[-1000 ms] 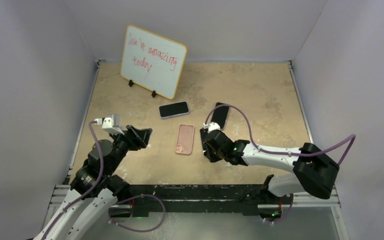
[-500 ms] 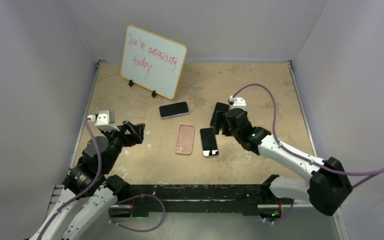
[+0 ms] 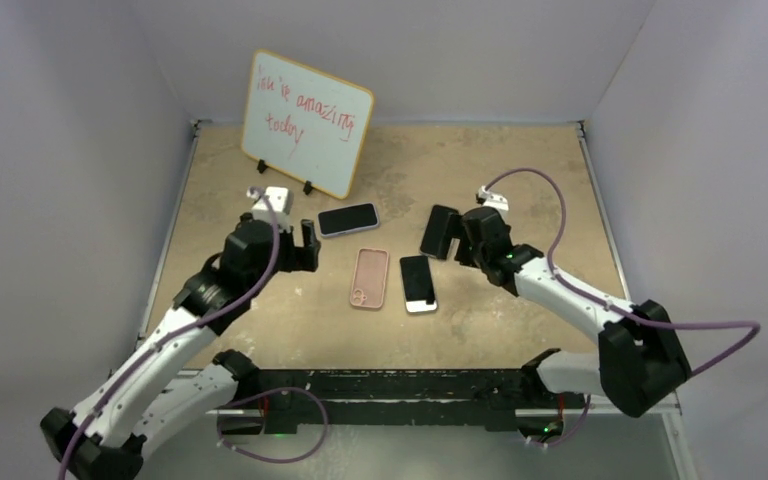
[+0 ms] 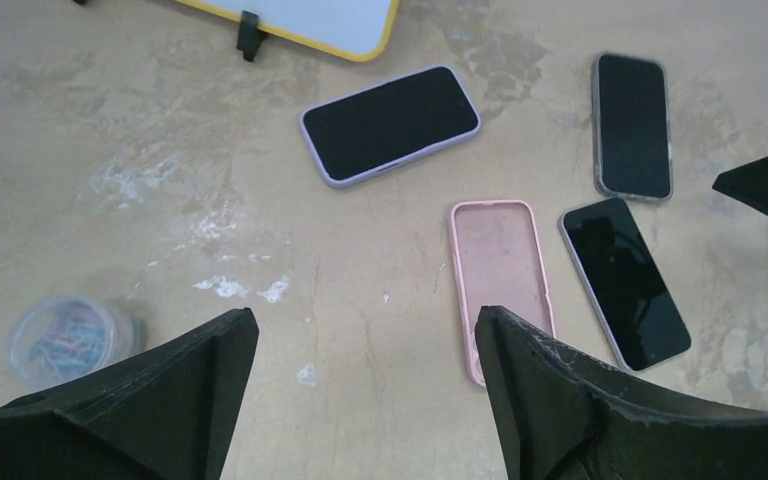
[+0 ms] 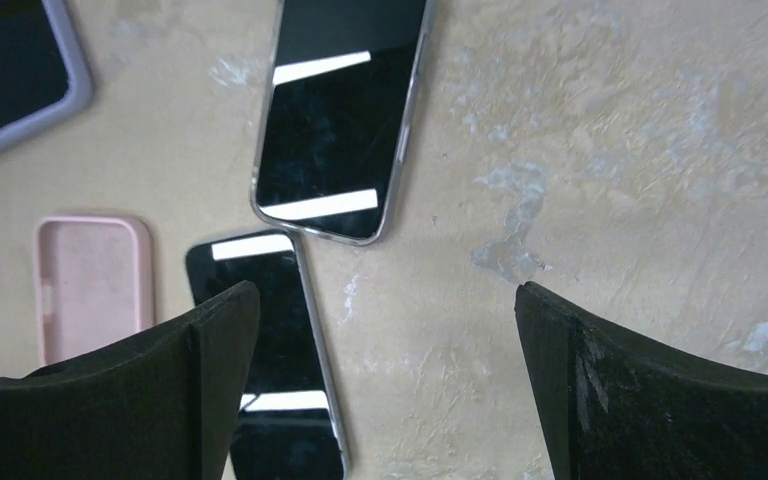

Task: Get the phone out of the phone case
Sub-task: Move the phone case to the center of the board.

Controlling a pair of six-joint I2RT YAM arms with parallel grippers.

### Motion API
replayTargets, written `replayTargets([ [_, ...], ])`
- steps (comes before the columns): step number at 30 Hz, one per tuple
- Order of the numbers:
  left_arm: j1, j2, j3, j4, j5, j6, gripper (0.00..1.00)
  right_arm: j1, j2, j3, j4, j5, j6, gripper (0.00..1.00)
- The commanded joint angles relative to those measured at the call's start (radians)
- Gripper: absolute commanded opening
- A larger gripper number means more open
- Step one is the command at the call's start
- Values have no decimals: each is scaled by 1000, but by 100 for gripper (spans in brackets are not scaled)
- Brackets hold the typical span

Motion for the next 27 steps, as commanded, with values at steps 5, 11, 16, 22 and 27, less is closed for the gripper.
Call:
replayTargets([
  [5,82,342,161,88,192,118,88,36,148,88,-48,19,-47,99],
  [11,250,538,228,122,402,117,90,215,258,205,-67,131,-44,99],
  [16,301,568,210,134,429,120,92,369,433,377,-166,232,-17,99],
  [22,304,530,173,129,371,145,93,480,611,525,-282,323,14,99],
  [27,304,544,178,123,379,149,94,501,670,554,-328,331,-4,99],
])
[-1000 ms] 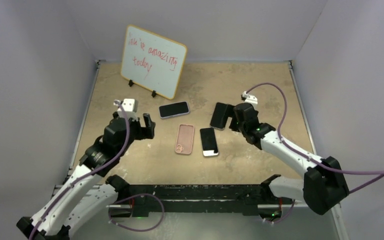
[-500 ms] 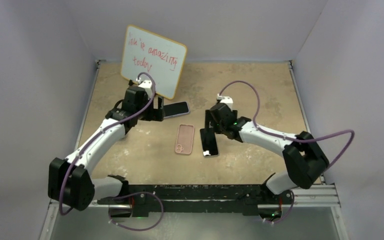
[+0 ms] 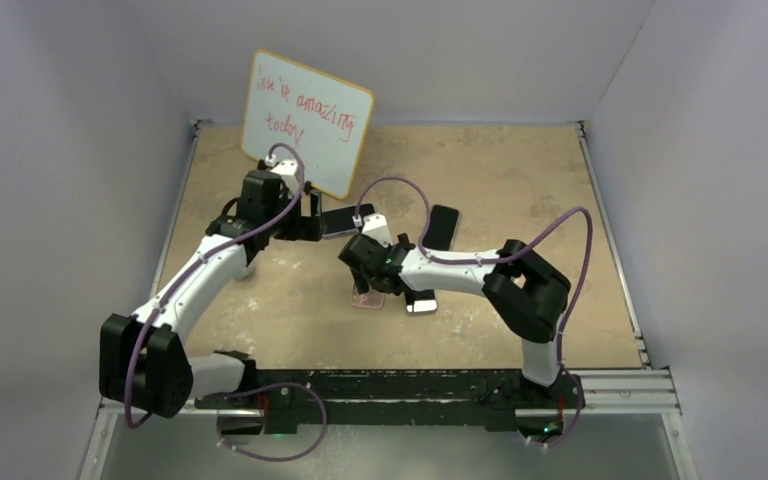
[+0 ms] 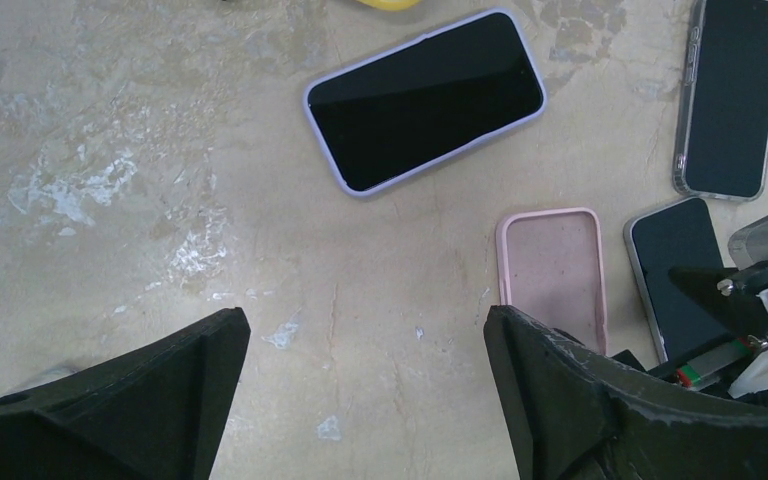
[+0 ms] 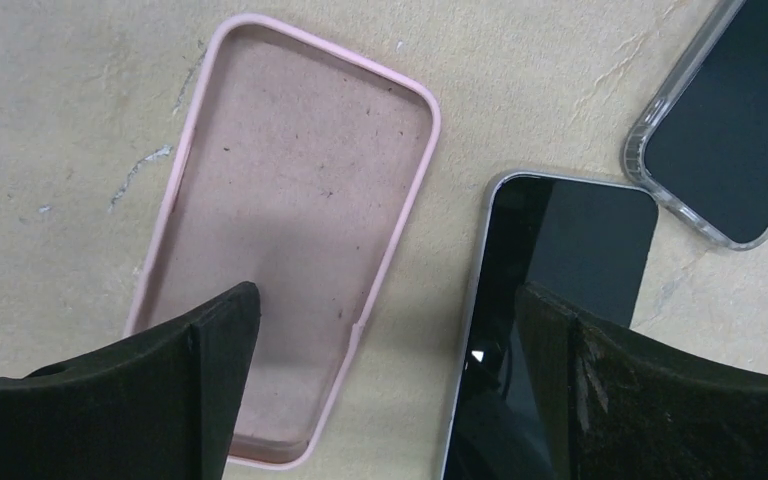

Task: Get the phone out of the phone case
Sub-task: Move the phone case to the center of the board.

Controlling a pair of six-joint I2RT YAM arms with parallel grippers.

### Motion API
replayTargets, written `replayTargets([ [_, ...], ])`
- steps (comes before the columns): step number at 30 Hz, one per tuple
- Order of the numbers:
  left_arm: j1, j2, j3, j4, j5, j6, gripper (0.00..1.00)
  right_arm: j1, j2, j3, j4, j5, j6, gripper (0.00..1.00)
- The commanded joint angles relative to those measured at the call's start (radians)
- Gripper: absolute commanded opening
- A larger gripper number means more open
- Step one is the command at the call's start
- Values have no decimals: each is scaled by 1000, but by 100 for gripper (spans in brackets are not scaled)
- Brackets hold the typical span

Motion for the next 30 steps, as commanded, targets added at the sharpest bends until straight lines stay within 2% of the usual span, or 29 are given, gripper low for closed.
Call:
replayTargets([
  [1,5,-9,-5,26,8,28,94,-1,13,28,-108,64,-7,99],
  [8,5,23,-10,29,38,31,96,-33,-64,-104,-121,109,-93,99],
  [17,2,161,71,19,107,57,96,-197,-252,-301,-38,18,-195,99],
  [23,-9,280,175,-25,82,89,97,-218,-278,-308,-27,33,-260,99],
  [30,-37,355,265,-36,14,122,97,-219,-267,-269,-110,126,-230,99],
])
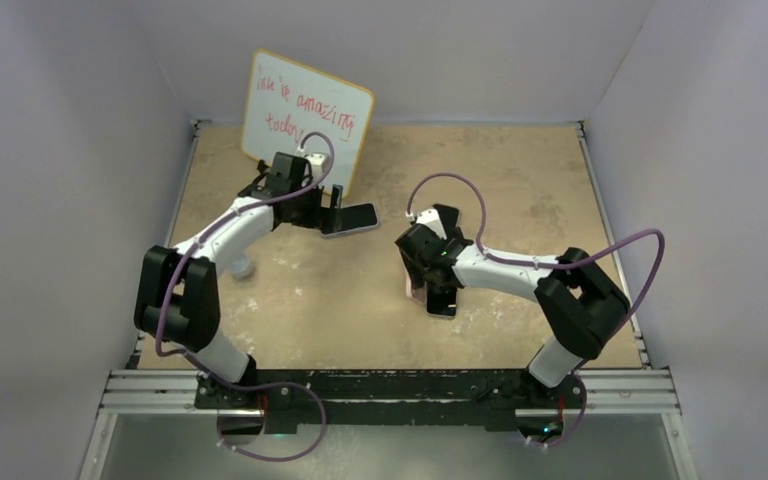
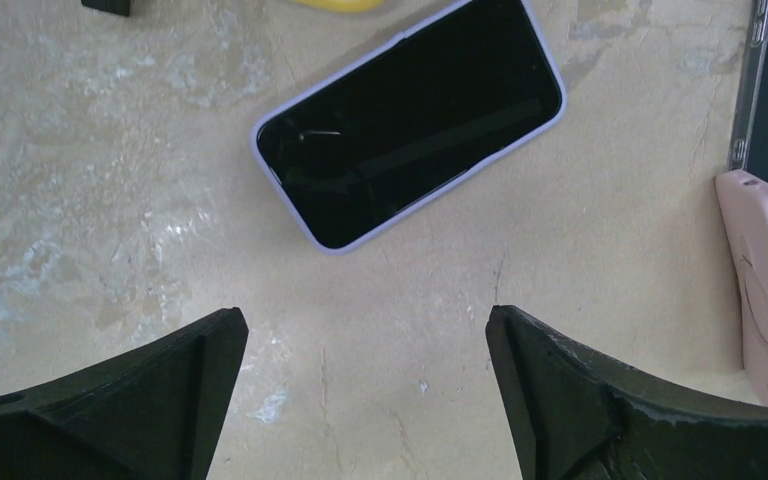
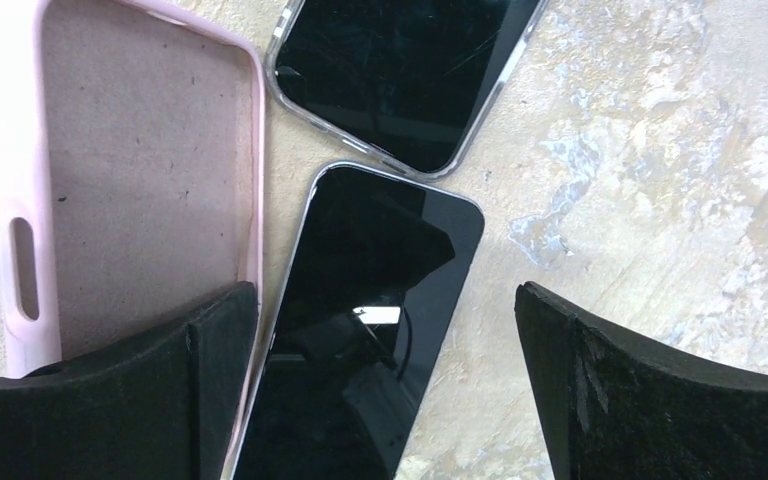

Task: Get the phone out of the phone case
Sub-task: Move the phone case to the center of the board, then pick up the phone case from the center of the board.

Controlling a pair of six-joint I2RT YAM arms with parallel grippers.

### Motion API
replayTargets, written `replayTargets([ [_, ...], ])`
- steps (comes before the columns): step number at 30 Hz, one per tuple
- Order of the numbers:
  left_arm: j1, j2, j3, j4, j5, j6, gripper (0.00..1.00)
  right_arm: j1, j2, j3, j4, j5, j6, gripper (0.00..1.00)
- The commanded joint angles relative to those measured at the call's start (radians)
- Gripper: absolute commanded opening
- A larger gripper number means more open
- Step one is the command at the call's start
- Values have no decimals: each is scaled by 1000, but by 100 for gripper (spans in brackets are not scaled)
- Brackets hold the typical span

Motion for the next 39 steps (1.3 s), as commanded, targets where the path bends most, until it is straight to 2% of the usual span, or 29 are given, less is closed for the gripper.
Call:
replayTargets([
  [1,-18,38,87,-9,-54,58,97,-7,-8,41,-126,123,-17,99],
  [4,-18,81,117,-19,-69,92,97,7,-38,66,-112,38,-30,99],
  [10,-19,163,154,-13,-44,148,98,19,-176,42,33,-235,-43,99],
  [13,-19,185,163,-17,-15,148,98,20,-214,20,87,-313,-31,98],
  [17,-19,150,142,-3,-14,126,98,31,-185,18,104,-374,12,90],
  [22,-18,83,110,15,-36,111,98,32,-134,-9,94,-365,104,77],
  [25,-18,54,84,21,-47,111,98,-1,-104,-14,97,-344,101,66],
  [31,-19,17,53,37,-43,108,98,-6,-36,33,65,-300,84,51],
  [35,-19,3,53,40,-30,105,98,-19,-18,44,69,-272,84,41],
  [39,-19,-5,51,42,-21,103,98,-33,4,64,56,-256,77,36],
])
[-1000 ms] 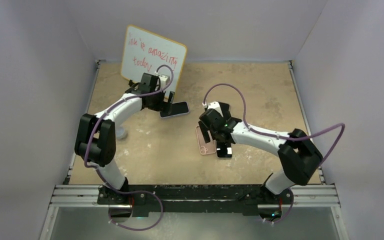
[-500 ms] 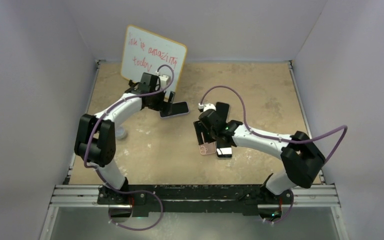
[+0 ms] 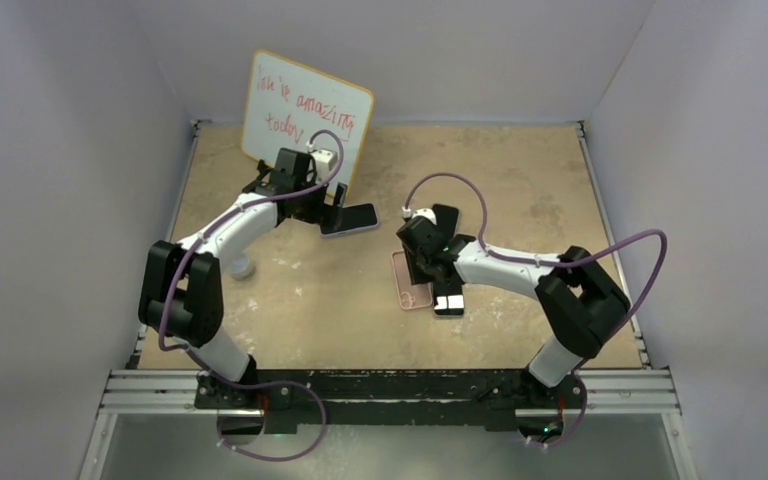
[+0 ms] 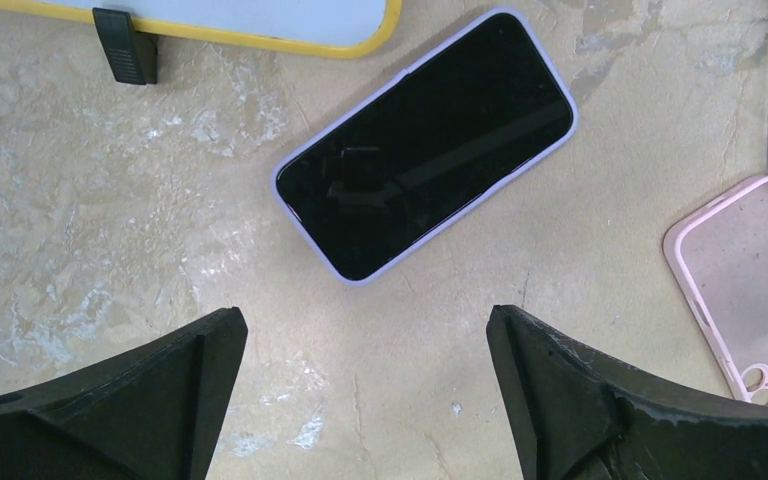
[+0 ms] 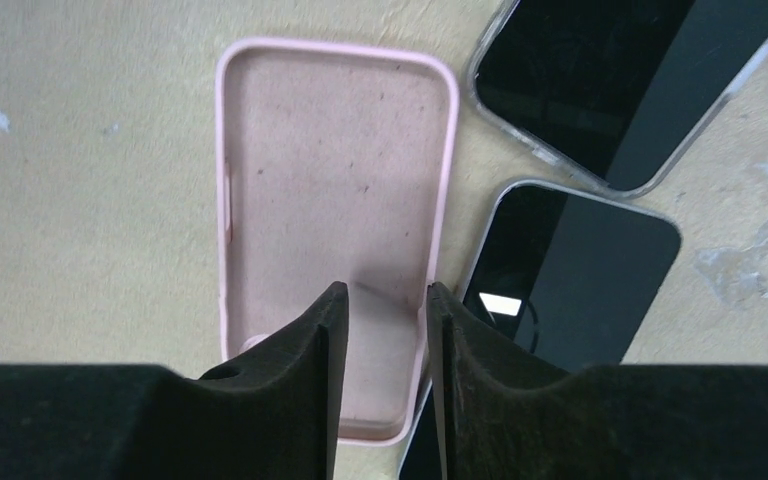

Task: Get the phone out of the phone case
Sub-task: Pick up the phone case from the center of the board.

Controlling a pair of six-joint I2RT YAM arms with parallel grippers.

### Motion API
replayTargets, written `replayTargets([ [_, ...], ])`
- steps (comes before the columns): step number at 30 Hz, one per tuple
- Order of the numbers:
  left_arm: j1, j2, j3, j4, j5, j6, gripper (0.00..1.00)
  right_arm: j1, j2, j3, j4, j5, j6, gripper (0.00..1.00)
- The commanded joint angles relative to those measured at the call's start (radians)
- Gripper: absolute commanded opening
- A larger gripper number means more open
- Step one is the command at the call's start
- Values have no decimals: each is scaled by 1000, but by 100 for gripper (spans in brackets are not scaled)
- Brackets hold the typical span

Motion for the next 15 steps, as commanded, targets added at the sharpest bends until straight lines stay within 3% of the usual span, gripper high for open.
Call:
replayTargets([
  [1,-1,-50,-3,29,17,-9,98,-19,9,57,-18,50,-4,36],
  [7,0,-55,-3,30,25,-9,98,-43,5,56,-16,53,-25,34],
  [15,-1,-52,-3,32,39,-10,98,-57,48,59,28,-22,-61,24],
])
